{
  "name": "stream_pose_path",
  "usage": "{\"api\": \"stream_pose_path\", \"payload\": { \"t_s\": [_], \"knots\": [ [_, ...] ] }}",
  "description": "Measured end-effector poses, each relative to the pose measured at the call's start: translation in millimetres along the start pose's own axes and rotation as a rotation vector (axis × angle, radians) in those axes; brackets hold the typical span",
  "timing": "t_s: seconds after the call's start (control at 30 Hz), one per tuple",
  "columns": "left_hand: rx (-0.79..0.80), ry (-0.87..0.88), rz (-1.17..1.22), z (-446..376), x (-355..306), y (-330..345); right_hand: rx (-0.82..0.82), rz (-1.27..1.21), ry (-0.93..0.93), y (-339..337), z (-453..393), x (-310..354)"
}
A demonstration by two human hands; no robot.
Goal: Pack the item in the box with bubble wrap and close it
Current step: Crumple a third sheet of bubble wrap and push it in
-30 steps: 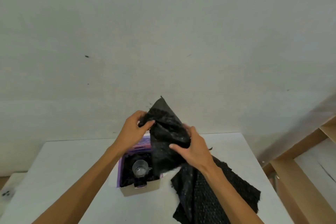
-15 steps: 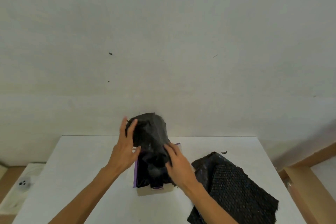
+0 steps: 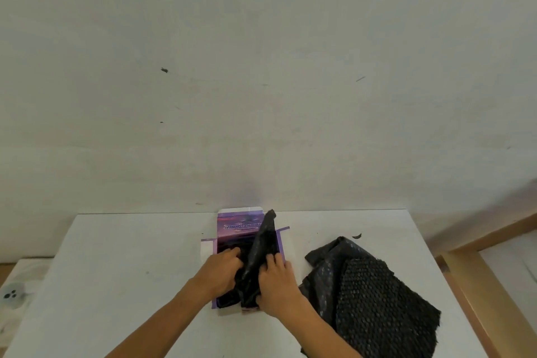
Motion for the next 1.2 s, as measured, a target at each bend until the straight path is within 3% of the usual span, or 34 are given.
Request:
{"api": "stream_pose_path", "payload": {
  "t_s": [0.1, 0.23, 0.37, 0.47, 0.67, 0.83, 1.03, 1.1, 1.2],
  "knots": [
    [0.084, 0.039, -0.040, -10, -5, 3, -0.107, -0.124, -0.138, -7, 8, -3],
    [0.132, 0.171, -0.043, 6, -10, -9, 0.045, 0.038, -0.280, 5, -7, -8],
    [-0.014, 0.190, -0.110, 39, 3, -30, 0.032, 0.244, -0.249, 4, -32, -9],
    [-0.043, 0.136, -0.019, 41, 11, -26, 0.037, 0.322, -0.212, 1, -48, -9],
    [-0.056, 0.077, 0.105, 6, -8, -4, 0.094, 0.284, -0.227, -3, -49, -10],
    [-0.013, 0.021, 0.063, -18, -3, 12, 0.216, -0.019, -0.303, -22, -31, -24],
    [-0.115, -0.020, 0.068, -22, -2, 12, 0.183, 0.293, -0.277, -19, -34, -8],
    [-0.148, -0.014, 0.102, -16, -1, 12, 0.251, 0.289, -0.266, -5, -42, -2],
    [-0.056, 0.037, 0.170, -13, -3, 21, 0.381, 0.206, -0.239, 9, -46, 0]
  ]
}}
Point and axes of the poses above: each hand's wrist, its own z-axis away from the middle knuckle, its own y-axis out of the palm, x = y × z, the point moved 7 cm from there along -z, towards the middle knuckle, and after that the axes turned 15 degrees about x, right-handed, at the moved point
